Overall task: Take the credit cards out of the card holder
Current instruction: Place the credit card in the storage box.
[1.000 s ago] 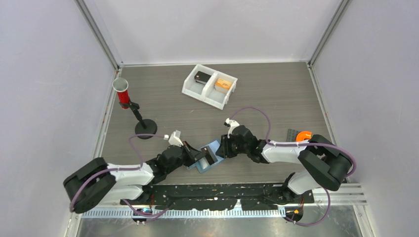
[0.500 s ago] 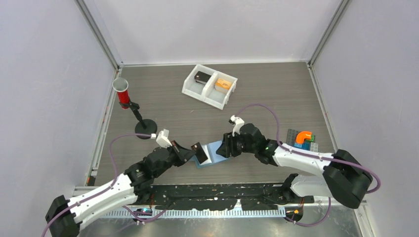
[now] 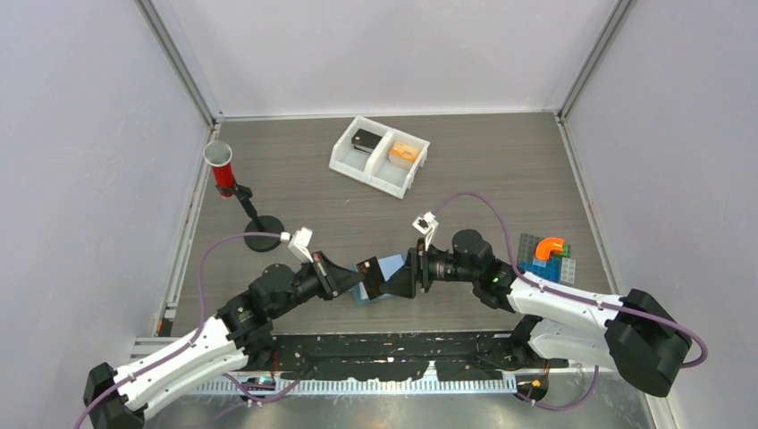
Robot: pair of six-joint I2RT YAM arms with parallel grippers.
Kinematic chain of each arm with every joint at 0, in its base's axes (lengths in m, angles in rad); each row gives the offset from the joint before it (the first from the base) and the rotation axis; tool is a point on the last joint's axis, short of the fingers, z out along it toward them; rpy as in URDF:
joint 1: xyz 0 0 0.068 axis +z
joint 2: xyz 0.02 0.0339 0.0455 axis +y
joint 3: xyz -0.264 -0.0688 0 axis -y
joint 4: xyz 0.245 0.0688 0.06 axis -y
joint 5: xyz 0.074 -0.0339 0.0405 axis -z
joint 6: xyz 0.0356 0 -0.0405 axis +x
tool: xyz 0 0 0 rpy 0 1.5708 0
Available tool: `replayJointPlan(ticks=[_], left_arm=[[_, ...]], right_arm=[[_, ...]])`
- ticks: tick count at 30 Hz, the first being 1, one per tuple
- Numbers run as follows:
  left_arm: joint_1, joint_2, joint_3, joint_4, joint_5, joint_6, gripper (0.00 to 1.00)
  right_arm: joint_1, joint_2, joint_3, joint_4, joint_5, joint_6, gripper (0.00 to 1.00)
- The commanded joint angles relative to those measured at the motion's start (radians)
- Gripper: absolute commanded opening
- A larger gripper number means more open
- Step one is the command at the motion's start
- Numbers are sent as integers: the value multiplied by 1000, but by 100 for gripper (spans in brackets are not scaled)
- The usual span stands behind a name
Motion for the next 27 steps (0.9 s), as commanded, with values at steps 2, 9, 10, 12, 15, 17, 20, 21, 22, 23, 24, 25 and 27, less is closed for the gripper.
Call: replayJointPlan(ticks=[2, 9, 10, 12, 15, 17, 20, 21, 22, 23, 24, 25, 27], left_arm=[[-16, 68, 35, 195, 117, 20, 0], [-29, 105, 47, 237, 121, 27, 0], [-29, 102, 47, 231, 117, 27, 0], [-29, 88, 51, 195, 102, 30, 0], [-29, 54, 78, 73, 79, 63, 15], [-29, 17, 101, -32, 74, 90, 29], [-28, -39, 135, -156, 94, 149, 41], [-28, -53, 153, -195, 101, 174, 45], [-28, -64, 168, -236, 106, 197, 48], [-29, -69, 185, -268, 113, 219, 49], [-28, -68, 199, -296, 124, 237, 50], [-28, -62, 215, -313, 143, 254, 51], [-28, -20, 252, -338, 193, 284, 50]], right_arm=[[17, -6, 0, 120, -52, 52, 75], [17, 12, -18, 164, -53, 74, 35], [17, 8, -20, 167, -56, 73, 28], [16, -3, -21, 169, -60, 66, 10], [16, -14, -18, 144, -96, 42, 5], [16, -17, -12, 96, -131, 7, 5], [16, -20, -12, 39, -201, -44, 5], [16, -20, -14, 23, -239, -61, 5], [16, -18, -15, 18, -256, -66, 5], [16, -18, -17, 13, -285, -71, 5], [16, -21, -18, 12, -297, -72, 5], [16, -24, -20, 14, -315, -72, 5], [16, -36, -19, 17, -330, -71, 5]])
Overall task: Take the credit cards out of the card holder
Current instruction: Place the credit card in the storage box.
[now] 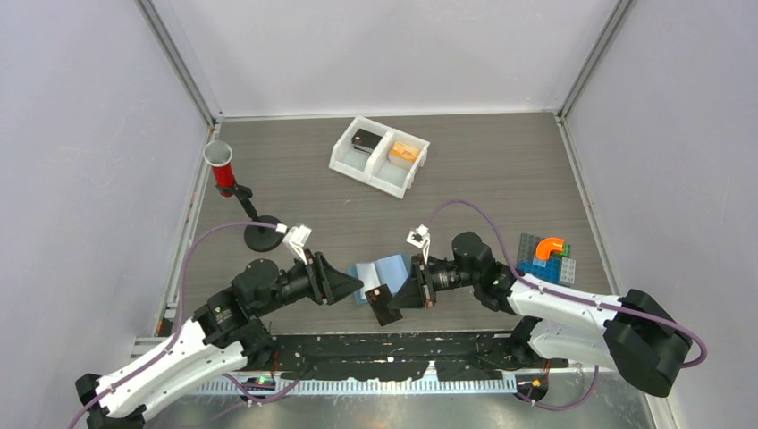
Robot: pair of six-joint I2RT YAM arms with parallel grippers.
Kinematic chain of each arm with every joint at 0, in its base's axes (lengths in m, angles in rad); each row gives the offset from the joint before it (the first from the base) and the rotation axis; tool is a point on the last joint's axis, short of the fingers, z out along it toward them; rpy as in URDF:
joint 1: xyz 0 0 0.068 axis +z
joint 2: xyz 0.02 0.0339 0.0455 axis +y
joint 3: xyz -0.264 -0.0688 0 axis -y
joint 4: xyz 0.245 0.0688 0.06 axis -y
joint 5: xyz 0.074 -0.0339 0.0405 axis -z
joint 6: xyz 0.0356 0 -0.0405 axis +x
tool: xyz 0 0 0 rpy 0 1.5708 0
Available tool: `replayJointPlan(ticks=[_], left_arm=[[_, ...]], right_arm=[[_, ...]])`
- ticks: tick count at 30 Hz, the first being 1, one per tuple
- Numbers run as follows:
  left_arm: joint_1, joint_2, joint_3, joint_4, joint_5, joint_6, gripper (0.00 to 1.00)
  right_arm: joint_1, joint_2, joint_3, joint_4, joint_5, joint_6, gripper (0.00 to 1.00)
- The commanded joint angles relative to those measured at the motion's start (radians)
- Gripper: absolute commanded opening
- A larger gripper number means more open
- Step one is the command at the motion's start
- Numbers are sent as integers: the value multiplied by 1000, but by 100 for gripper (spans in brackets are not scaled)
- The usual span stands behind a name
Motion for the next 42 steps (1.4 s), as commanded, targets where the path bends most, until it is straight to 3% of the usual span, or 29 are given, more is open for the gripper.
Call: replayJointPlan(ticks=[1, 8, 14, 17, 21, 24, 26, 28, 29, 30, 34, 36, 38, 42], left_arm=[[-2, 65, 93, -131, 113, 120, 50], [-4, 224, 148, -59, 283, 135, 45], [-4, 236, 130, 10, 340, 117, 36], [-4, 232, 124, 9, 338, 117, 25], [-4, 229, 116, 28, 344, 108, 0], [-4, 225, 117, 28, 336, 105, 0], [-4, 218, 123, 16, 316, 108, 0], [-4, 213, 134, -16, 272, 119, 0], [-4, 213, 142, -36, 247, 130, 0], [-4, 216, 157, -58, 218, 139, 0], [-1, 260, 235, -129, 83, 178, 0], [8, 320, 294, -174, 16, 211, 0], [27, 372, 361, -199, -51, 244, 0], [112, 479, 445, -157, -110, 286, 0]], right_arm=[[5, -43, 11, 7, -106, -37, 5], [6, -82, 29, 12, -121, -13, 5], [6, -91, 28, 21, -125, -2, 5], [6, -91, 26, 26, -123, -1, 5], [6, -87, 29, 30, -122, 0, 5], [6, -92, 29, 30, -113, 6, 8], [6, -104, 34, 21, -99, 12, 14], [4, -132, 48, -32, -53, -1, 27], [4, -157, 52, -85, -10, -15, 37], [3, -188, 60, -111, 14, -22, 42], [-4, -294, 58, -230, 121, -60, 84], [-5, -347, 62, -301, 186, -82, 94], [-6, -396, 60, -349, 245, -81, 100], [-6, -478, 15, -360, 342, -55, 95]])
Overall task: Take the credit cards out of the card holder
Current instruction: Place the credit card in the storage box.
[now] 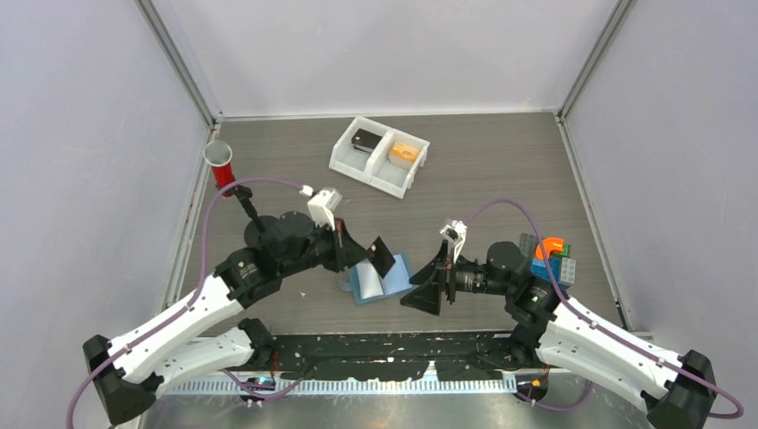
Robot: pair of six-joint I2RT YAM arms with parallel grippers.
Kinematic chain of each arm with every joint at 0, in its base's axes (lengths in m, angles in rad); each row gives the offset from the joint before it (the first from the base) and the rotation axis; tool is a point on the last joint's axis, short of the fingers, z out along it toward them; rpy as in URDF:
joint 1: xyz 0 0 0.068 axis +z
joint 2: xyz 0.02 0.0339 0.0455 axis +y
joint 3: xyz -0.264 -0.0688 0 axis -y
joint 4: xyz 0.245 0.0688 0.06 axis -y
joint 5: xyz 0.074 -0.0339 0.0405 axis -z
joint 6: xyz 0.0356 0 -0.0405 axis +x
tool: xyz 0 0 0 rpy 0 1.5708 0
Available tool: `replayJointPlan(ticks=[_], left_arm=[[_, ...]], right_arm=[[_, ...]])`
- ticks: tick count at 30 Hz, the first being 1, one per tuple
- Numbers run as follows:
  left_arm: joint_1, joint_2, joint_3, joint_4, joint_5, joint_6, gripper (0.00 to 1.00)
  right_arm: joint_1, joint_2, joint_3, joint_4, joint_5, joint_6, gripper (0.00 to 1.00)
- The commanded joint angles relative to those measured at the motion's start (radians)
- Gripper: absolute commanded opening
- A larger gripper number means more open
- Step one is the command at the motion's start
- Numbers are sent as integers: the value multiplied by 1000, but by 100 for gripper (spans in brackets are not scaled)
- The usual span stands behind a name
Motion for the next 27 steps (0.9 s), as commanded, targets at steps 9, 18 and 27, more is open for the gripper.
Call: replayJointPlan(ticks=[9, 18, 27], left_arm=[[235, 402, 363, 147, -123, 156, 0], [370, 797, 667, 235, -26, 129, 0], [476, 1055, 864, 266, 40, 112, 0]], right_arm=[[-4, -183, 5, -215, 261, -12, 95], [-4, -217, 64, -332, 338, -45, 96], [-4, -194, 106, -404, 391, -76, 96]])
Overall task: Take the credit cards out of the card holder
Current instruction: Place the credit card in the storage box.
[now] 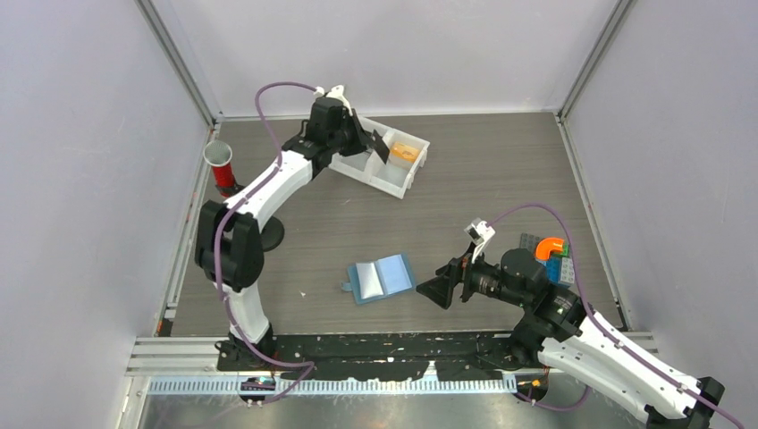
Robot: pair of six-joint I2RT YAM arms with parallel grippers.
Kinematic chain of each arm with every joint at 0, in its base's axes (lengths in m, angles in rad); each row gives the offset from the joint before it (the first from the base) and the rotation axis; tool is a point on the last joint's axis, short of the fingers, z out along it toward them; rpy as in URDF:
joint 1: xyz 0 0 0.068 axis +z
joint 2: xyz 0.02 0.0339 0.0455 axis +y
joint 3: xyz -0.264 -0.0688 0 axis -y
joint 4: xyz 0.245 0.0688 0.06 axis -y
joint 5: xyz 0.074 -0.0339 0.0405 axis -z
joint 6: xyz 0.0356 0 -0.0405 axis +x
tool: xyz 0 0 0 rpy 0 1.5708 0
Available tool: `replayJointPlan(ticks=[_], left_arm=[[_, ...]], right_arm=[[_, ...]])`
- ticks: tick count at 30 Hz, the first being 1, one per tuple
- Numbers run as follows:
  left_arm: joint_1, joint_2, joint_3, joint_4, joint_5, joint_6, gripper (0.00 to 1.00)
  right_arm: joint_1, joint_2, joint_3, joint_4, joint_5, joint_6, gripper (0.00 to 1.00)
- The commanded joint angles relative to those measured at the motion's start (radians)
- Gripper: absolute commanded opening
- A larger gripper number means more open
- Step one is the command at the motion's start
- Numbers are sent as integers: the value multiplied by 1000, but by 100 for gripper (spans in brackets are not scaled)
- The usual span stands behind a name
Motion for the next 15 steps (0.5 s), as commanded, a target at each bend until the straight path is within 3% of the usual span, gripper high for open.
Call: replayJointPlan(ticks=[1, 9, 15], left_arm=[[36, 79, 106, 96, 48, -10, 0], [95, 224, 231, 163, 39, -32, 0], [141, 285, 244, 210, 72, -38, 0]], right_arm=[[-3, 22, 57, -28, 55, -37, 96], [-4, 121, 112, -31, 81, -58, 96], [-3, 173, 135, 2, 67, -42, 96]])
